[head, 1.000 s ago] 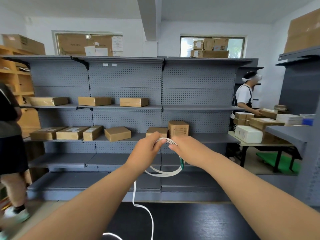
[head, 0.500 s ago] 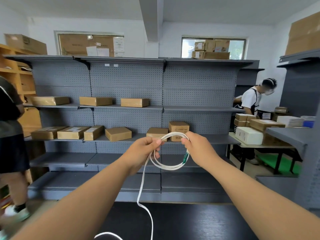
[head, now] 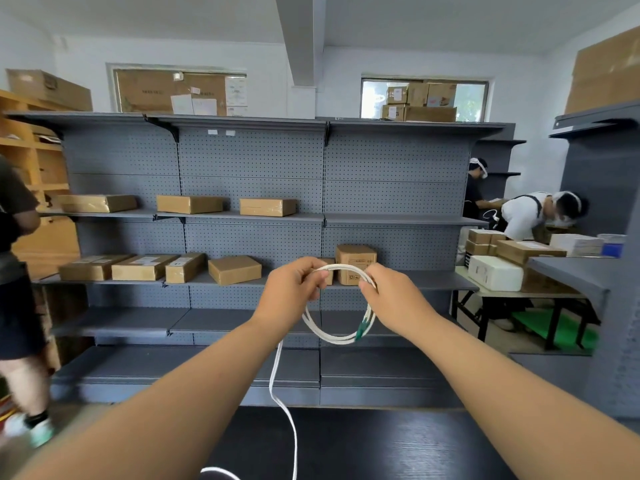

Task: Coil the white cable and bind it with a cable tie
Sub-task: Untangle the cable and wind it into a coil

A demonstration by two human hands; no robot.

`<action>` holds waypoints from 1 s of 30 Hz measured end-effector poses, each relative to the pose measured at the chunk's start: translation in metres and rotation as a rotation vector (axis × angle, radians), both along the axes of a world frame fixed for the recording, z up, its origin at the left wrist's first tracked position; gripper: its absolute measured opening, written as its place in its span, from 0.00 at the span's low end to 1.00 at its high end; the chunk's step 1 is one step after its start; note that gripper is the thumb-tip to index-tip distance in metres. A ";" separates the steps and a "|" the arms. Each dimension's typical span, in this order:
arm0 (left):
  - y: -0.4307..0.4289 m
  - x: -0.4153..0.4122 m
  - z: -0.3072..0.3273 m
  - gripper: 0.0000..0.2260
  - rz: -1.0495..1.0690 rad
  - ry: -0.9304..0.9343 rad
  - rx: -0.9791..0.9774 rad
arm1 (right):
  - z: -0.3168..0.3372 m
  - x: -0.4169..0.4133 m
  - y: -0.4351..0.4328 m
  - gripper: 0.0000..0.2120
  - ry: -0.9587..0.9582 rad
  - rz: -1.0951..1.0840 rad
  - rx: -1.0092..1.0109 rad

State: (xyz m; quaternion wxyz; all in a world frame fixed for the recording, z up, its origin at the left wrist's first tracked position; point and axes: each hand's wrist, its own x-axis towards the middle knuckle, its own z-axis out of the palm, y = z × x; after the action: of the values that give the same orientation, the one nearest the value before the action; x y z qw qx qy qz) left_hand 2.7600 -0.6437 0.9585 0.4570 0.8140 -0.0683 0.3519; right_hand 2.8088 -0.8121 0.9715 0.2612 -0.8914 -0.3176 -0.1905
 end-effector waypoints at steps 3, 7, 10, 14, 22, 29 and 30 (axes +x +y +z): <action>-0.006 -0.001 0.003 0.06 0.044 -0.003 0.183 | 0.008 -0.002 0.002 0.09 -0.060 0.021 -0.104; -0.009 0.002 0.006 0.06 0.086 -0.023 0.377 | 0.012 -0.001 0.006 0.09 -0.171 -0.001 -0.334; -0.009 0.004 0.006 0.04 0.086 0.024 0.393 | 0.014 0.003 0.007 0.09 -0.182 -0.008 -0.371; -0.006 0.005 0.001 0.06 -0.121 0.122 0.056 | 0.013 0.003 0.004 0.07 -0.154 -0.024 -0.275; 0.000 0.005 -0.016 0.06 -0.326 0.280 -0.356 | 0.011 0.005 -0.005 0.11 -0.016 -0.117 0.045; -0.008 0.006 -0.013 0.08 -0.173 0.111 -0.377 | -0.001 0.007 -0.003 0.13 0.100 -0.131 0.126; -0.009 0.006 -0.013 0.09 -0.147 0.094 -0.371 | -0.002 0.007 -0.003 0.14 0.118 -0.128 0.128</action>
State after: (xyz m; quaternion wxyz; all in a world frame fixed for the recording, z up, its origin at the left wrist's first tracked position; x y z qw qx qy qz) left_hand 2.7664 -0.6524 0.9454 0.6262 0.7242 -0.0401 0.2860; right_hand 2.8161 -0.8149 0.9694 0.3232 -0.9011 -0.2310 -0.1741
